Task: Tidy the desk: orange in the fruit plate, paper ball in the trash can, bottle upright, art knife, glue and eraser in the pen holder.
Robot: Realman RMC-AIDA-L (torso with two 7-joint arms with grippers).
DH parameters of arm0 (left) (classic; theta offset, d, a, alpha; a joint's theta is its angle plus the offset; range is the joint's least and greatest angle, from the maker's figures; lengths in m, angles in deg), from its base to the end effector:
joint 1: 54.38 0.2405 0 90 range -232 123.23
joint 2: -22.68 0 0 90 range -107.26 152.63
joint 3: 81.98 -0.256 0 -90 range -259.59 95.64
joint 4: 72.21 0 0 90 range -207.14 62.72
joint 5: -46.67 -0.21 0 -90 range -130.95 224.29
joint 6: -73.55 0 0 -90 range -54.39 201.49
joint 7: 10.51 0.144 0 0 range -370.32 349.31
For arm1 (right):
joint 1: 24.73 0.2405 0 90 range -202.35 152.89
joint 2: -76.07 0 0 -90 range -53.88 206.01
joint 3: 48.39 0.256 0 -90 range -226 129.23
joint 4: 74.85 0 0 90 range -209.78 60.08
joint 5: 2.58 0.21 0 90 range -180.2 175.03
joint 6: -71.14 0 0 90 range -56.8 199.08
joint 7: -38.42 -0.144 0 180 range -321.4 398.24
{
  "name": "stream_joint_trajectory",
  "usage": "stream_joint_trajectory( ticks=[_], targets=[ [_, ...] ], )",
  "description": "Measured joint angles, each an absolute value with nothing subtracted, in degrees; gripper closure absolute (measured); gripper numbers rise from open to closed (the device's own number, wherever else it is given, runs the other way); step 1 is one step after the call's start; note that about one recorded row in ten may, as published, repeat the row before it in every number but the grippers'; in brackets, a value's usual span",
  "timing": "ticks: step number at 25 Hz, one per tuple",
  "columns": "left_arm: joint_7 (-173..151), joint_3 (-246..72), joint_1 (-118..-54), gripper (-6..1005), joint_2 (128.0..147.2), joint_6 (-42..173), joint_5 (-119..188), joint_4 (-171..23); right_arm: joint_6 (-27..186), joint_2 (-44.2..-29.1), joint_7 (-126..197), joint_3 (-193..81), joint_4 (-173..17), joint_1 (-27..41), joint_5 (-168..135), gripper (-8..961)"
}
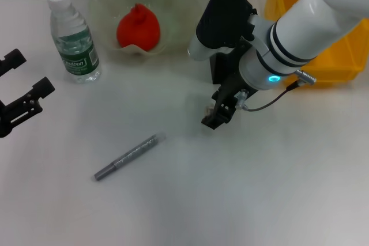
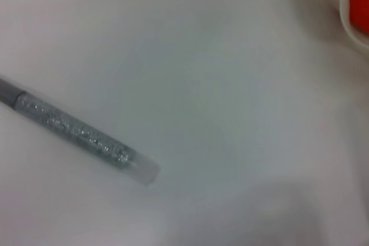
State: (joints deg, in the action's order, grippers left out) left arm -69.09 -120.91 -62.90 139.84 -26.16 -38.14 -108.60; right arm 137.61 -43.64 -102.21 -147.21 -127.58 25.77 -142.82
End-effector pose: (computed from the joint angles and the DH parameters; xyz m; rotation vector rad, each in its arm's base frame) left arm -0.3248 0.2364 0.0633 -2.2220 -0.4110 -1.0325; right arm 0.1365 0.3804 -0.0993 -2.7786 0.4493 -0.5697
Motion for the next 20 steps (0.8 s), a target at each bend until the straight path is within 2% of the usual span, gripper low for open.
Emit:
stream_joint_trajectory(
  ticks=[17,20],
  targets=[
    [-69.1,-120.9,-62.9,198,139.92,-26.0,-38.1,-108.6,136.2,-43.63,-100.6,-147.3,-123.2,27.4,-140.7,366],
    [-69.1,-120.9,-62.9,198,139.93,-26.0,-38.1,-108.6,136.2,-43.63,-100.4,-147.3,-123.7,27.1,-140.7,463]
  ],
)
